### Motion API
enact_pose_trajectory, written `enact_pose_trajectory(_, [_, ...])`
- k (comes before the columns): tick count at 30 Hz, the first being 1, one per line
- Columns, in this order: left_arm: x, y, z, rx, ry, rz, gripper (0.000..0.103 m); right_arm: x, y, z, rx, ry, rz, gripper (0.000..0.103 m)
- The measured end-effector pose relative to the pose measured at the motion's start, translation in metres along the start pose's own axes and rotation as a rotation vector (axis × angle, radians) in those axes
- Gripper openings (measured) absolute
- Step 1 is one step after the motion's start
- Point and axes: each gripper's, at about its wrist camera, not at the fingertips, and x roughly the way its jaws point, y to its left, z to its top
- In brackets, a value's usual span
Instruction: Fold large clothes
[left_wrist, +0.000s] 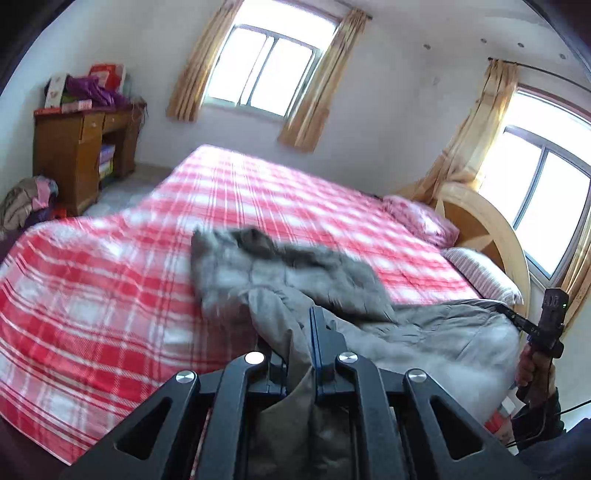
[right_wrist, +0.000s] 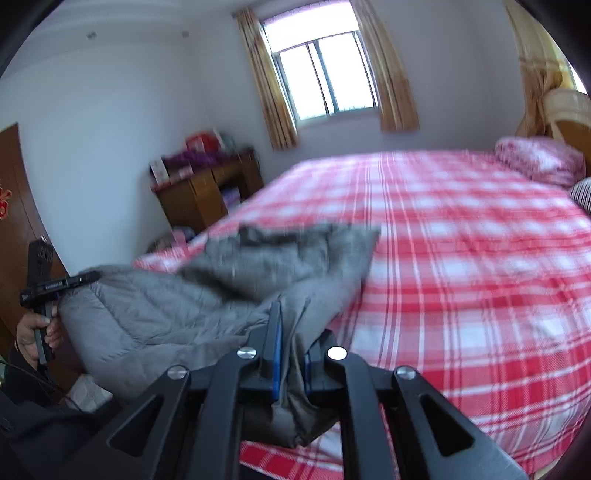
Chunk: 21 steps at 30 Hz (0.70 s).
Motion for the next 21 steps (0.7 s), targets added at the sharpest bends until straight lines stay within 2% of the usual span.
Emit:
enact_pose_trajectory(2, [0.009, 0.002, 0.003, 0.009, -0.001, 0.005, 0.009, -0.007, -0.001, 0.011, 0.006, -0.048, 0.004, 0.010])
enact_pose_trajectory(4, [0.037, 0.012, 0.009, 0.008, 0.016, 0.022, 0.009, 0.001, -0.005, 0.019, 0.009, -0.070, -0.003, 0.010])
enact_pose_trajectory(7, [0.078, 0.033, 0.016, -0.031, 0.041, 0.039, 0.008, 0.040, -0.018, 0.035, 0.050, -0.068, -0.011, 0.010])
enact_pose_trajectory(11, [0.132, 0.066, 0.043, -0.094, 0.034, 0.060, 0.008, 0.101, -0.040, 0.059, 0.104, -0.055, -0.042, 0.010])
enact_pose_trajectory(14, [0.168, 0.081, 0.063, -0.098, 0.023, 0.101, 0.011, 0.144, -0.057, 0.079, 0.115, -0.037, -0.064, 0.010])
enact_pose_trajectory(18, [0.215, 0.093, 0.079, -0.090, 0.086, 0.193, 0.020, 0.186, -0.076, 0.092, 0.127, -0.004, -0.092, 0.010])
enact_pose_trajectory(21, [0.241, 0.101, 0.084, -0.099, 0.100, 0.237, 0.023, 0.212, -0.090, 0.093, 0.147, 0.027, -0.110, 0.010])
